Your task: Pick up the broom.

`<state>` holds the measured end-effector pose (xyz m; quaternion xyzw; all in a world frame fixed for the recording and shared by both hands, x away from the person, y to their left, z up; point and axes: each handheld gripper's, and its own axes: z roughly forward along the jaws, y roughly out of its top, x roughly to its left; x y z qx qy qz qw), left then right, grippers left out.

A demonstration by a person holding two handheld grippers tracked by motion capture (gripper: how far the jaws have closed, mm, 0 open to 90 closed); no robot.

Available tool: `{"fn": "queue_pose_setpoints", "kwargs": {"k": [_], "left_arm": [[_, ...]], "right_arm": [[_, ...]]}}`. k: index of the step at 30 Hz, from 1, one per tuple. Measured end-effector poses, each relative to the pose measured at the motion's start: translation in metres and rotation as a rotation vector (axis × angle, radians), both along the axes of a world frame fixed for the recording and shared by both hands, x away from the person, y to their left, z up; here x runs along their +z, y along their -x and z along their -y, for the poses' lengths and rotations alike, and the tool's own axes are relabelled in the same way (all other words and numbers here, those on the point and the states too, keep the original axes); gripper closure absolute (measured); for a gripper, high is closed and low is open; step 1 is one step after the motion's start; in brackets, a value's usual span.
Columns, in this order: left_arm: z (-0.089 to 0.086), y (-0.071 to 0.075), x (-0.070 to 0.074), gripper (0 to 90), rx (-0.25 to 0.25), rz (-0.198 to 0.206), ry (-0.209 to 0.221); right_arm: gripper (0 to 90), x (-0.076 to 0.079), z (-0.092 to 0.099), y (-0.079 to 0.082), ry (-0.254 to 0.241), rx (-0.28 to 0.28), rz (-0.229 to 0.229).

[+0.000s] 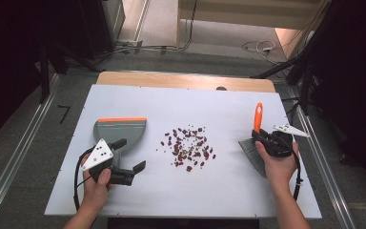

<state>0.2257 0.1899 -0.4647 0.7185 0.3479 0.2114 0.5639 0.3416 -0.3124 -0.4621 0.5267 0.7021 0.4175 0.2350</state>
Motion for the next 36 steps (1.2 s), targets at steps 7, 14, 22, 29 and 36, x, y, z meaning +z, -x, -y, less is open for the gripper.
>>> {"fn": "queue_pose_setpoints", "kwargs": {"k": [7,14,22,29,36], "left_arm": [[0.003,0.000,0.001,0.0,-0.003,0.003,0.001],[0.006,0.000,0.003,0.0,-0.008,0.008,0.005],[0.011,0.000,0.007,0.0,-0.018,0.025,0.013],[0.024,-0.001,0.012,0.0,-0.046,0.040,0.021],[0.035,-0.004,0.015,0.0,-0.069,0.040,0.033]], "right_arm": [[68.4,0.002,0.007,0.007,-0.057,0.019,0.071],[68.9,0.017,0.004,0.021,-0.065,-0.013,0.182],[69.1,0.038,-0.004,0.036,-0.109,0.003,0.277],[69.1,0.051,-0.021,0.046,-0.134,0.059,0.321],[69.1,0.061,-0.042,0.056,-0.169,0.129,0.340]]}}
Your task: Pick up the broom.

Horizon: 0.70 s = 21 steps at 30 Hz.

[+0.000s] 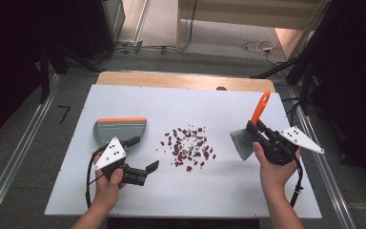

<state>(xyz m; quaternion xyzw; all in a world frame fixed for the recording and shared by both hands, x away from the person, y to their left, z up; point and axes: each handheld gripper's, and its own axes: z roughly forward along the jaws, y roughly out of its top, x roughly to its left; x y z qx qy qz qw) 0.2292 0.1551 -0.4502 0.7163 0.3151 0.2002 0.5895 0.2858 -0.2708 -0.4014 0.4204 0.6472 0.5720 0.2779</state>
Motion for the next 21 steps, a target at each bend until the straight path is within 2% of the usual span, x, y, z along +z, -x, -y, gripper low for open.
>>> {"fn": "queue_pose_setpoints", "kwargs": {"k": [7,8,12,18,21], "left_arm": [[0.013,-0.001,0.000,1.9,-0.019,-0.012,0.006],[0.018,-0.001,0.000,2.0,-0.048,-0.023,0.028],[0.029,0.001,0.001,4.0,-0.070,-0.031,0.037],[0.045,0.005,0.001,6.0,-0.105,-0.043,0.032],[0.055,0.007,0.001,13.0,-0.082,-0.060,0.011]], "right_arm": [[69.1,0.005,-0.029,0.011,-0.007,0.086,0.020],[69.1,0.006,-0.034,0.013,-0.005,0.097,0.021],[69.1,0.007,-0.051,0.019,-0.011,0.146,0.028],[69.1,0.007,-0.073,0.028,-0.009,0.208,0.034],[69.1,0.006,-0.081,0.031,-0.004,0.228,0.036]]}}
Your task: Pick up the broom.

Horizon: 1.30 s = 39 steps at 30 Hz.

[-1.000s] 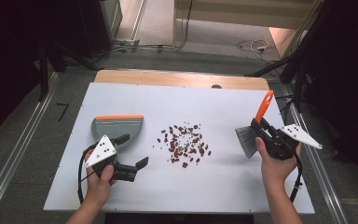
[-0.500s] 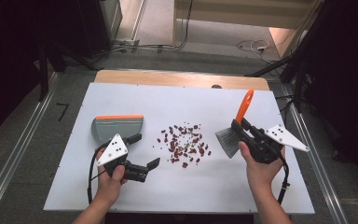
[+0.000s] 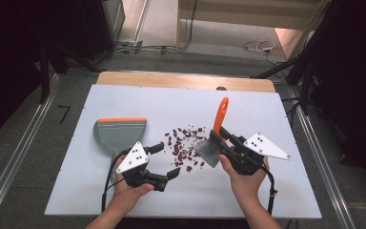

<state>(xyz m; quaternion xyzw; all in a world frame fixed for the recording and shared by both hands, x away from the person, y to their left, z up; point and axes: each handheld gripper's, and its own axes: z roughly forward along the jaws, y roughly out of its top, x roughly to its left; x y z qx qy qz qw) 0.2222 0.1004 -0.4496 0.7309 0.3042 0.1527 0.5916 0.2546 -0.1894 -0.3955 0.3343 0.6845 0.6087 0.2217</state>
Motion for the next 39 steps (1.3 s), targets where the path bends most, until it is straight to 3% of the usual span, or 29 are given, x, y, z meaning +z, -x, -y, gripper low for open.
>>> {"fn": "queue_pose_setpoints", "kwargs": {"k": [8,11,17,21,25,32,34,36,39], "left_arm": [[0.026,0.008,-0.002,24.8,-0.021,-0.026,-0.019],[0.029,0.009,-0.002,30.2,-0.001,-0.035,-0.025],[0.031,0.011,-0.003,48.4,0.012,-0.040,-0.030],[0.030,0.010,-0.004,62.9,-0.029,-0.060,-0.028],[0.029,0.008,-0.005,78.5,-0.053,-0.084,-0.013],[0.021,0.004,-0.004,86.0,-0.073,-0.093,-0.018],[0.019,0.002,-0.004,86.3,-0.089,-0.094,-0.023],[0.017,0.002,-0.003,86.5,-0.100,-0.096,-0.021],[0.009,0.000,-0.001,86.5,-0.133,-0.082,-0.003]], "right_arm": [[69.1,-0.002,-0.022,0.011,0.009,0.059,0.008],[69.1,-0.003,-0.031,0.017,0.012,0.085,0.009],[69.0,-0.005,-0.045,0.027,0.018,0.121,0.023],[69.0,-0.005,-0.050,0.030,0.018,0.133,0.026],[69.1,-0.007,-0.050,0.027,0.000,0.130,-0.002],[68.4,-0.009,-0.049,0.022,-0.002,0.167,-0.005],[66.6,-0.009,-0.048,0.020,-0.007,0.192,-0.018],[56.2,-0.008,-0.046,0.014,-0.003,0.239,-0.030],[45.1,-0.006,-0.040,0.005,-0.004,0.377,-0.050]]}}
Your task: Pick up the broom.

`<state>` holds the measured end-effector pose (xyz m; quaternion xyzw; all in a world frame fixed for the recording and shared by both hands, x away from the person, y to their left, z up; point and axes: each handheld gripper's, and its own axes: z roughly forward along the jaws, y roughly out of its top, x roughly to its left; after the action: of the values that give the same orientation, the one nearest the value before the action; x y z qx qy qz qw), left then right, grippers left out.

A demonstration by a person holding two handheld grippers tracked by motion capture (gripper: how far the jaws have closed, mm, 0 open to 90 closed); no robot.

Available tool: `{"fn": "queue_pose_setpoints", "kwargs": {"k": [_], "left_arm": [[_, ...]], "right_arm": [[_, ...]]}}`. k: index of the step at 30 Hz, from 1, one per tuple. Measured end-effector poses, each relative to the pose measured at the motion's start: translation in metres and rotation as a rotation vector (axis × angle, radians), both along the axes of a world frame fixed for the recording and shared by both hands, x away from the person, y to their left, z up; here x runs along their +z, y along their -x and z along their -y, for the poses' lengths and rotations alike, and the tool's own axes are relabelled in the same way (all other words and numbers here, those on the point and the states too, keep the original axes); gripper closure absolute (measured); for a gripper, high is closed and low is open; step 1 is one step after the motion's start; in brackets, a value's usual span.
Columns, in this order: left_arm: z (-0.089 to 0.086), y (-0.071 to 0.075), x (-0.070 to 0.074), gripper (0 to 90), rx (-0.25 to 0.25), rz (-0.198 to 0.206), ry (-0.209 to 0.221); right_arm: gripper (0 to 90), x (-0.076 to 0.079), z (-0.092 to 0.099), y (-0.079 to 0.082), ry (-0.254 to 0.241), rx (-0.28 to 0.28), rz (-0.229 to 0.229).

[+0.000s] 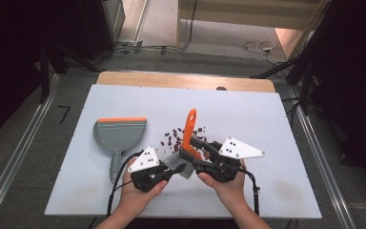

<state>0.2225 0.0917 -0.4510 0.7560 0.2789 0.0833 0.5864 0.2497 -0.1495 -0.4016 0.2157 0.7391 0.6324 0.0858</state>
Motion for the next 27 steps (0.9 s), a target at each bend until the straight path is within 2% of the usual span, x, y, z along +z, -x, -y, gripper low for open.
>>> {"fn": "queue_pose_setpoints", "kwargs": {"k": [3,6,7,8,9,10,12,14,15,16,19,24,27], "left_arm": [[-0.007,-0.002,0.002,86.5,-0.036,0.013,0.009],[-0.014,-0.004,0.003,86.5,-0.091,0.014,0.040],[-0.014,-0.004,0.003,86.5,-0.091,0.014,0.040],[-0.019,-0.005,0.004,86.4,-0.146,0.019,0.054],[-0.019,-0.005,0.004,86.4,-0.146,0.019,0.054],[-0.021,-0.006,0.004,86.4,-0.208,0.024,0.069],[-0.021,-0.006,0.005,86.4,-0.268,0.020,0.078],[-0.021,-0.005,0.005,86.4,-0.305,0.013,0.088],[-0.021,-0.005,0.005,86.4,-0.305,0.013,0.088],[-0.019,-0.004,0.005,86.4,-0.327,0.013,0.082],[-0.017,-0.004,0.004,86.4,-0.352,0.007,0.084],[-0.017,-0.004,0.004,86.3,-0.386,-0.006,0.094],[-0.017,-0.006,0.002,85.8,-0.415,-0.031,0.110]], "right_arm": [[43.1,0.001,0.007,-0.007,0.007,0.068,-0.002],[43.4,0.001,0.014,-0.015,0.015,0.131,-0.022],[43.4,0.000,0.016,-0.017,0.025,0.152,-0.029],[43.6,0.000,0.018,-0.019,0.035,0.172,-0.034],[43.6,0.000,0.018,-0.019,0.035,0.172,-0.034],[45.2,-0.003,0.020,-0.022,0.039,0.217,-0.051],[46.8,-0.004,0.021,-0.025,0.020,0.273,-0.075],[48.7,-0.005,0.021,-0.026,0.005,0.341,-0.102],[48.7,-0.005,0.021,-0.026,0.005,0.341,-0.102],[51.6,-0.006,0.019,-0.026,0.011,0.398,-0.126],[55.3,-0.008,0.014,-0.026,0.024,0.458,-0.161],[67.8,-0.011,0.010,-0.024,0.030,0.520,-0.186],[68.6,-0.011,0.010,-0.022,0.041,0.529,-0.192]]}}
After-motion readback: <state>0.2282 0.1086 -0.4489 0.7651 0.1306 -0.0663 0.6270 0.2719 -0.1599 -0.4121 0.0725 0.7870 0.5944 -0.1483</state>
